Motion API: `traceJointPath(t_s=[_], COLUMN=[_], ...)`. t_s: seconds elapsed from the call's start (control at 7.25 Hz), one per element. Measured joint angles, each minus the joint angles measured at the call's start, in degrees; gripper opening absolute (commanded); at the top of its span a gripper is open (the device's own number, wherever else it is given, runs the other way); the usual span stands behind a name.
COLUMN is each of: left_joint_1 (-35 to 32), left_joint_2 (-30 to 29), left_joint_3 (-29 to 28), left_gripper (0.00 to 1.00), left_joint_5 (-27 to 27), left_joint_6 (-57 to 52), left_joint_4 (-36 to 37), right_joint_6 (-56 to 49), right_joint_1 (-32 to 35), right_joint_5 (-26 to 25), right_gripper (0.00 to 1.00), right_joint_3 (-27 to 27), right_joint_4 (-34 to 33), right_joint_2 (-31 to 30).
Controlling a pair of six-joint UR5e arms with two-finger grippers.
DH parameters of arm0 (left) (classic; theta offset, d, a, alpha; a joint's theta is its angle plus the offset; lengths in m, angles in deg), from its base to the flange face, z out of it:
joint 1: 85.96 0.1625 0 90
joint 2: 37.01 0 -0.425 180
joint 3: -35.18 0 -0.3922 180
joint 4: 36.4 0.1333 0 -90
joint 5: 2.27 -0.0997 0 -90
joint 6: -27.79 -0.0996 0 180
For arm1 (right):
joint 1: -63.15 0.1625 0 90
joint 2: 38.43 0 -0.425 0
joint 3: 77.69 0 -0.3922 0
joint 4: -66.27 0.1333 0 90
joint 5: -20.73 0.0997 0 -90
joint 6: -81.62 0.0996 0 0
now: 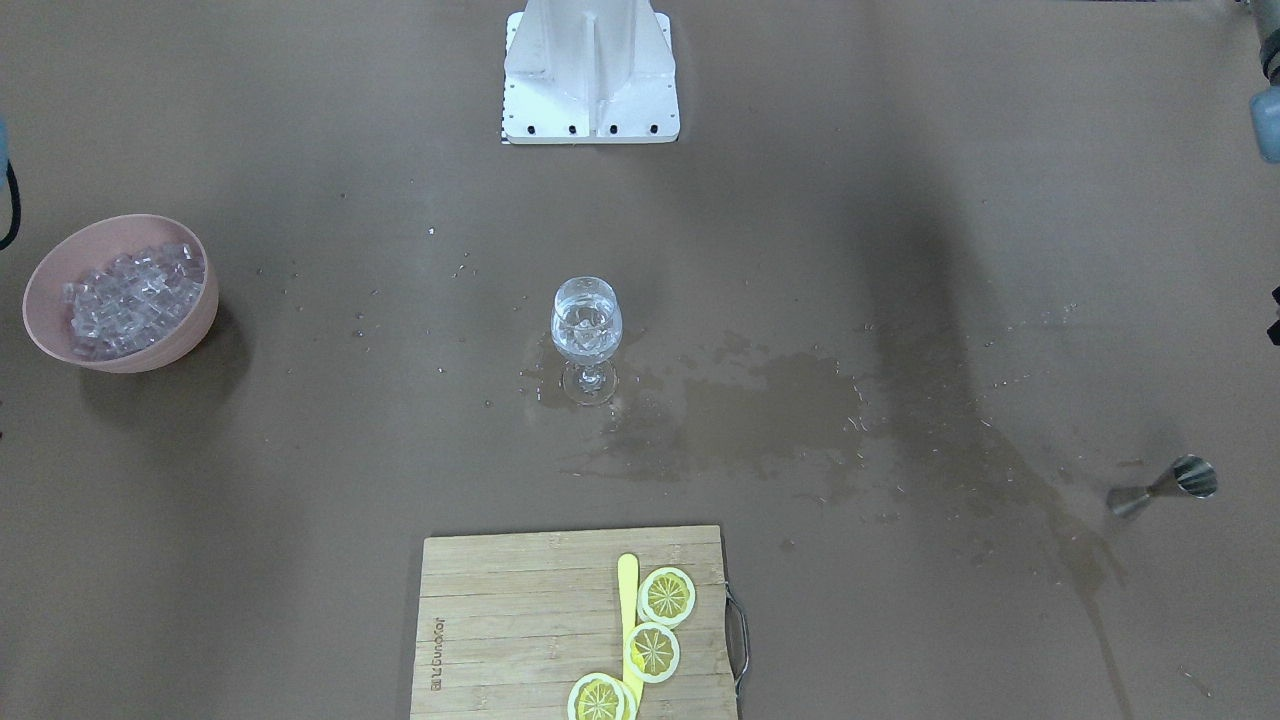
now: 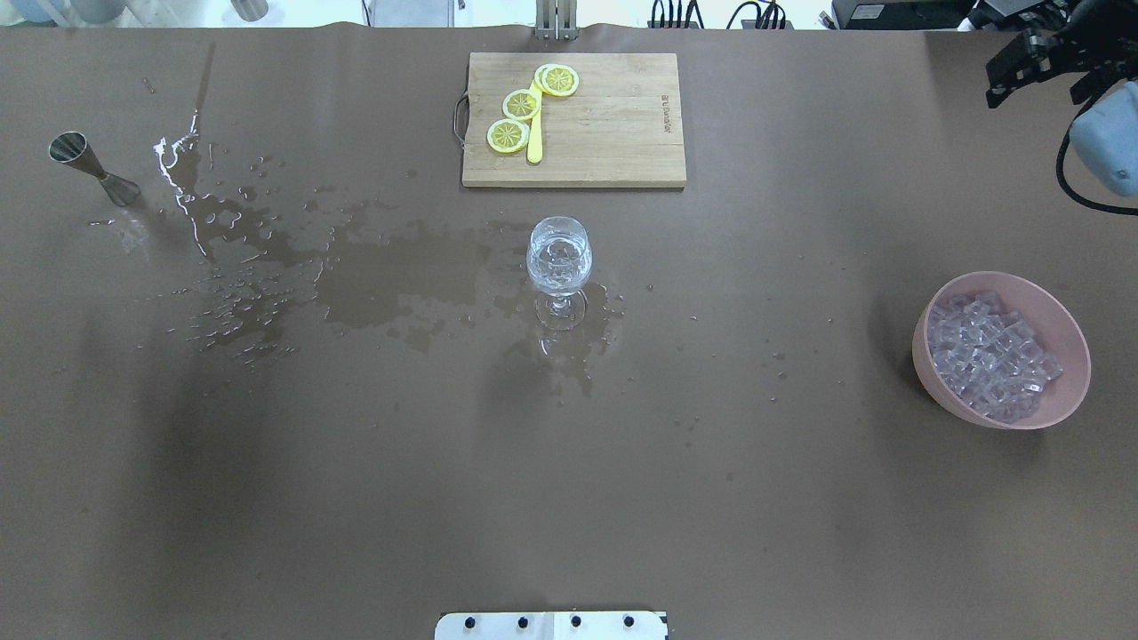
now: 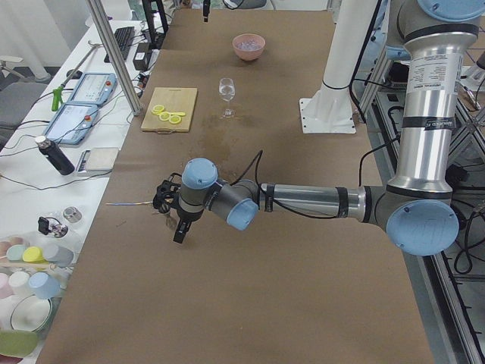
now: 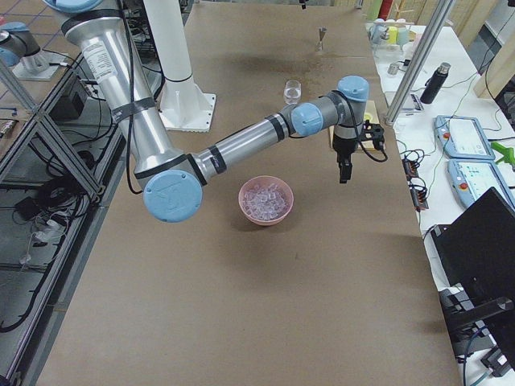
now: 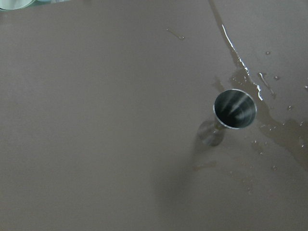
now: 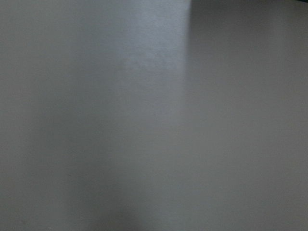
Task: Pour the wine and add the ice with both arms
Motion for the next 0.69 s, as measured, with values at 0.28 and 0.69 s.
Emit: traceJointPath(t_s=[0.28, 0.69], left_joint_1=[-2.0, -2.5], left_joint_2=[0.6, 4.2], left_joint_3=[6.6, 9.5], left_gripper=[0.98, 0.98], left_joint_5=[3.3, 5.4], left_joint_6=[-2.5, -2.9], left_joint_4=[12.7, 17.2], right_joint_6=[-16.8, -36.5], right_joint_1=[6.5, 13.9], right_joint_5=[0.9, 2.9], right_gripper=[1.0, 1.0], right_joint_3=[-4.6, -10.6], right_joint_4=[0.0, 0.1], right_joint_2=[-3.4, -7.5])
